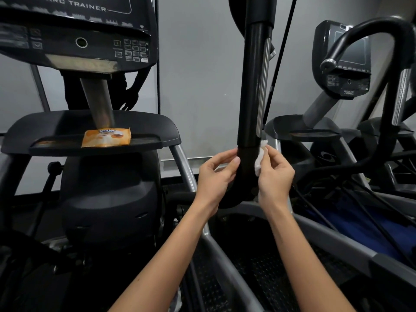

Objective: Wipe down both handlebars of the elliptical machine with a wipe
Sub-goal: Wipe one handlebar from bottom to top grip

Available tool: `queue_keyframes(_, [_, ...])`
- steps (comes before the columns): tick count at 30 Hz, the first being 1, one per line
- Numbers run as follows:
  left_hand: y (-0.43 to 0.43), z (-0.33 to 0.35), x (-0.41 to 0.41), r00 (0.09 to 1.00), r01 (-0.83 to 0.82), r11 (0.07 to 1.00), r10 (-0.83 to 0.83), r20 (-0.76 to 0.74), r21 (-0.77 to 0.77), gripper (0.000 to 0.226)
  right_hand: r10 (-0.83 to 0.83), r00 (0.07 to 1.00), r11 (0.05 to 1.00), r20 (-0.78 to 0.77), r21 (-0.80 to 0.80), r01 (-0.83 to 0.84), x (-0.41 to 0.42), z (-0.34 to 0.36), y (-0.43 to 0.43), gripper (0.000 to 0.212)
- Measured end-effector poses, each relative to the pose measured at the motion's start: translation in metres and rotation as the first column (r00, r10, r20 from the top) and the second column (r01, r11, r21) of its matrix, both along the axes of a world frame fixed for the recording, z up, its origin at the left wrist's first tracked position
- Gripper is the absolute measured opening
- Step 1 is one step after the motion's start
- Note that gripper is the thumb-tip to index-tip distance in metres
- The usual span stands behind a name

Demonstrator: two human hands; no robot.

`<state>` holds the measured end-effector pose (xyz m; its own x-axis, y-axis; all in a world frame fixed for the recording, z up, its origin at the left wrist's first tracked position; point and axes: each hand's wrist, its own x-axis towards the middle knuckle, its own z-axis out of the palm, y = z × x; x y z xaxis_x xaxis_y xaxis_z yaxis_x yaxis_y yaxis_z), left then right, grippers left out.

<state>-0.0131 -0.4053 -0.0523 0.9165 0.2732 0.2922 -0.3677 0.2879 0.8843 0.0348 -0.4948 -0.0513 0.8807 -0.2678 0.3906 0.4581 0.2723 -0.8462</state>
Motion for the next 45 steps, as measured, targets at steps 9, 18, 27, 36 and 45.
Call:
queue_keyframes(9, [-0.001,0.000,-0.001,1.000,-0.005,1.000,0.005,0.006,-0.003,0.021,0.366,0.911,0.872,-0.189,-0.273,-0.407,0.011,-0.028,-0.027,0.022])
queue_keyframes(18, [0.001,0.000,-0.002,1.000,-0.003,1.000,0.002,0.023,0.028,0.020,0.323,0.945,0.946,-0.058,0.043,-0.321,0.006,0.000,-0.022,0.011])
queue_keyframes(27, [0.001,-0.001,0.000,1.000,0.004,1.000,-0.004,0.025,-0.004,0.020,0.583,0.789,0.799,-0.196,-0.040,-0.600,0.014,0.002,-0.026,0.024])
queue_keyframes(36, [0.004,0.000,0.001,1.000,0.024,1.000,-0.024,-0.012,0.011,0.021,0.497,0.858,0.867,-0.129,0.043,-0.496,0.011,0.008,-0.034,0.015])
queue_keyframes(45, [0.000,-0.002,0.001,0.999,-0.033,0.999,0.033,-0.004,0.003,0.023,0.658,0.704,0.741,-0.268,0.061,-0.669,0.021,0.012,-0.022,0.033])
